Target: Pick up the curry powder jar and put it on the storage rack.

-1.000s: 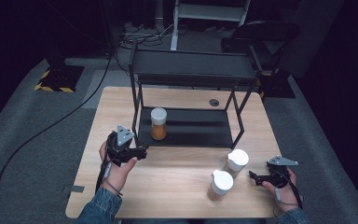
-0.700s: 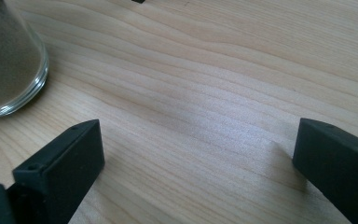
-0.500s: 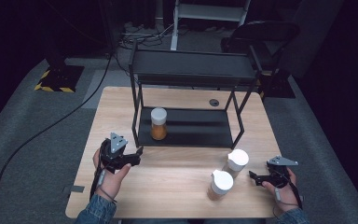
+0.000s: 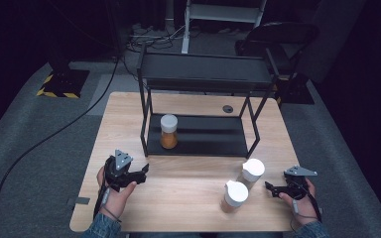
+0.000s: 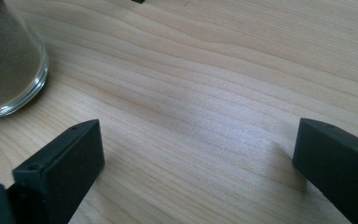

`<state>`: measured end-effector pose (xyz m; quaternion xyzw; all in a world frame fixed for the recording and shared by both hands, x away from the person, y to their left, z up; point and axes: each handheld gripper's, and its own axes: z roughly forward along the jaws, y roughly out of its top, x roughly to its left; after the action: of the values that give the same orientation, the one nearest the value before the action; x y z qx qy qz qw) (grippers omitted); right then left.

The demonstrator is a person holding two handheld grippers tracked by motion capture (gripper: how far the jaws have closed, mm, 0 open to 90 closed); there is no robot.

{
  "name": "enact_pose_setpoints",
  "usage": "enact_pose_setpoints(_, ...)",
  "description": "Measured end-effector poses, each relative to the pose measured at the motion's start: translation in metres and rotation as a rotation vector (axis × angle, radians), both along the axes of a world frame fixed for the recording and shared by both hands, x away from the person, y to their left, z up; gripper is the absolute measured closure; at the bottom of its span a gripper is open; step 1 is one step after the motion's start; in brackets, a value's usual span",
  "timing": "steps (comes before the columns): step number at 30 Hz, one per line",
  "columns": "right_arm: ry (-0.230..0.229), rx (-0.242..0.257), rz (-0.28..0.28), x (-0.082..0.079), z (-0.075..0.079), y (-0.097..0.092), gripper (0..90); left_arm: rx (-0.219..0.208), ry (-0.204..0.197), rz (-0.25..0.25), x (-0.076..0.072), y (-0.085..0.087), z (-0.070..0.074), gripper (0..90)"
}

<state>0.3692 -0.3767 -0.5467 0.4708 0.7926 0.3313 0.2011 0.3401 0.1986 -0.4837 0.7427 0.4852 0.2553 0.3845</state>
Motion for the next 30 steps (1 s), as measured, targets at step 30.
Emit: enact_pose_setpoints(30, -0.001, 0.001, -0.007, 0.0, 0.0, 0.001, 1.7, 0.014, 0.093, 0.061, -0.011, 0.017, -0.041, 14.8)
